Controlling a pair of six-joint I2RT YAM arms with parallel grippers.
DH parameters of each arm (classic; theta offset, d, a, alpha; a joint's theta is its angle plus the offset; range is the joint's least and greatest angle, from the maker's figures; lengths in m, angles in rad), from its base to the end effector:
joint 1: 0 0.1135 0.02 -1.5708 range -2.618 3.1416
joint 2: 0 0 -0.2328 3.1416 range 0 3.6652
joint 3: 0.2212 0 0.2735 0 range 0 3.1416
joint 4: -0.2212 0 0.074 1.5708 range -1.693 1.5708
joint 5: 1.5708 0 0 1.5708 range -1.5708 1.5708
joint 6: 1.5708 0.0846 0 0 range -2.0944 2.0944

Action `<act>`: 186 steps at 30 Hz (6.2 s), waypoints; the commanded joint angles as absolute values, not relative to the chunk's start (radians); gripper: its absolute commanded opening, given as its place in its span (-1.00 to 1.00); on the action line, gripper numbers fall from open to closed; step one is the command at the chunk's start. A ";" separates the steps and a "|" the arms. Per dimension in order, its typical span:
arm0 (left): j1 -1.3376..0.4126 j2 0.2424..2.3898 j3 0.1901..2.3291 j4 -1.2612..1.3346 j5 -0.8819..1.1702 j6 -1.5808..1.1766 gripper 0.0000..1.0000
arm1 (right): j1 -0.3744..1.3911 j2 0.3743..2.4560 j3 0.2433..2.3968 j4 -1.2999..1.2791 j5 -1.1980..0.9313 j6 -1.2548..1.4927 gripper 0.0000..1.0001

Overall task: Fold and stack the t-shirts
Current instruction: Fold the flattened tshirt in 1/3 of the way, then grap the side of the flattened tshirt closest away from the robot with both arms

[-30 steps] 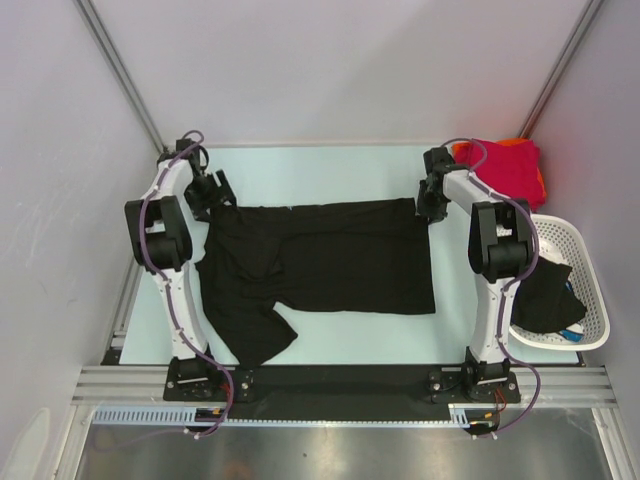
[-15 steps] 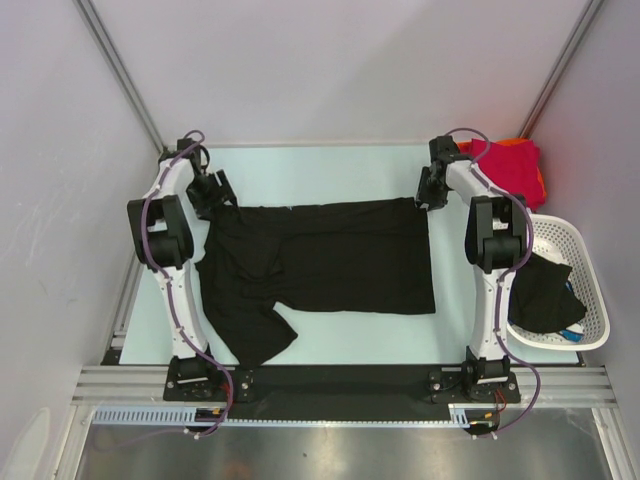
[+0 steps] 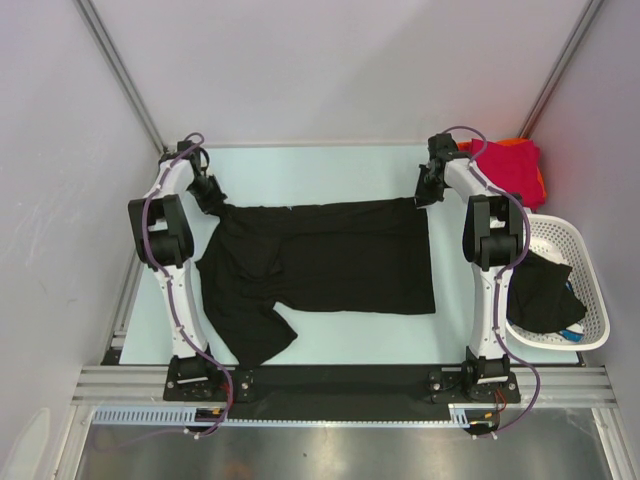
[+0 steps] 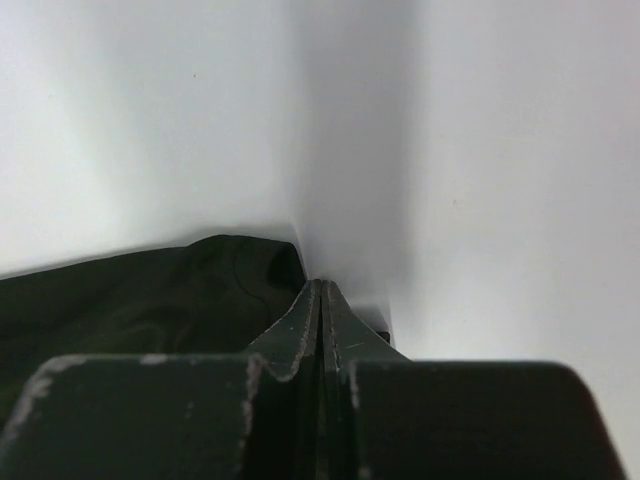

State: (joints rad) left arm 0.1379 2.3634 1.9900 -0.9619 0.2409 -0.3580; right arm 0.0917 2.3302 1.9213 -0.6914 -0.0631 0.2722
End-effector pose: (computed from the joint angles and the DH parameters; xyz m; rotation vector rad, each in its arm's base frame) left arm 0.4907 0.0477 0.0836 -0.6737 2.8308 -0.3879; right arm 0.5181 0.0530 0.0901 0.2216 2.6740 0.1996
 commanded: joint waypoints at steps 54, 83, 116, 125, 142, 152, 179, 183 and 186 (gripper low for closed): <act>0.160 2.419 2.086 -0.940 0.259 -0.390 -1.00 | 0.080 2.229 2.037 -0.822 0.063 0.239 -0.26; 0.126 2.384 2.043 -0.963 0.227 -0.364 -1.00 | -0.120 2.232 1.658 -0.686 -0.678 0.331 -0.25; 0.121 2.365 2.097 -0.992 0.169 -0.380 -1.00 | -0.003 2.450 2.028 -0.749 -0.272 0.308 -1.00; 0.164 2.382 2.172 -0.991 0.159 -0.394 -1.00 | -0.009 2.451 2.083 -0.768 -0.192 0.310 -1.00; 0.184 2.131 2.027 -0.957 0.206 -0.373 0.70 | -0.080 2.091 1.852 -0.765 -0.222 0.321 -0.24; 0.092 1.659 1.404 -0.940 0.212 -0.295 0.72 | -0.077 1.775 1.404 -0.891 -0.308 0.356 -0.31; -0.080 1.140 0.675 -0.949 0.279 -0.417 0.72 | 0.048 1.407 0.801 -0.818 -0.226 0.472 -0.44; -0.081 1.140 0.712 -0.962 0.278 -0.400 0.73 | 0.046 1.414 0.827 -0.796 -0.213 0.471 -0.44; -0.081 1.149 0.724 -0.966 0.272 -0.400 0.73 | 0.046 1.448 0.851 -0.778 -0.213 0.457 -0.44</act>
State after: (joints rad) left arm -0.0731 1.1622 0.6724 -0.9577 0.2901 -0.4076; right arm 0.0429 1.4326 0.7902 -0.8207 -0.2420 0.4564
